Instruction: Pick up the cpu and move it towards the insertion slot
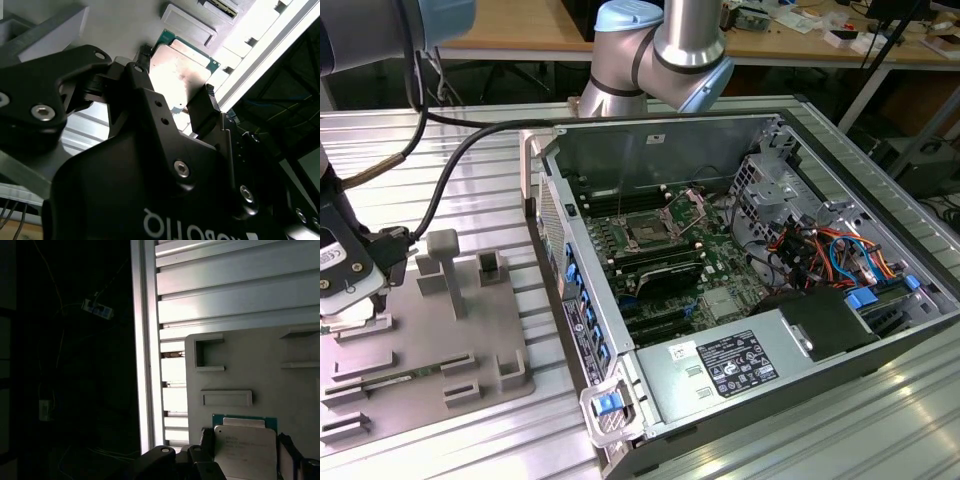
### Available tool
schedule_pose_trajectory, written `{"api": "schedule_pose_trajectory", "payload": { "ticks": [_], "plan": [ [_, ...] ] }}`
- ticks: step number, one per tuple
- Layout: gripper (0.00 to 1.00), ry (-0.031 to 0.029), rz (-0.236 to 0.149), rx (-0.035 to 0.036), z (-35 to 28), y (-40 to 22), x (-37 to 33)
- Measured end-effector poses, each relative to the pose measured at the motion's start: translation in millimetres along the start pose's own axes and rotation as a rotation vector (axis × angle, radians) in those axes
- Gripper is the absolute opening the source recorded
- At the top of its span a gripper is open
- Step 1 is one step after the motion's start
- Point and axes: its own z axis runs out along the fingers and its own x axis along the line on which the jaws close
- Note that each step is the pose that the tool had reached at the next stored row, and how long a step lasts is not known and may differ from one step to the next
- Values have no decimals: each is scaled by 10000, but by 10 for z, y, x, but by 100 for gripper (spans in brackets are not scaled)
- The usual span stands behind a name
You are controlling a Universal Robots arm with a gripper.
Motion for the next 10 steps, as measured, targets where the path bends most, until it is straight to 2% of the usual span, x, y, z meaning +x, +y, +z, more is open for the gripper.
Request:
{"api": "schedule_pose_trajectory", "payload": {
  "ticks": [10],
  "plan": [
    [55,-3,52,-2,-45,2,-14]
  ]
}}
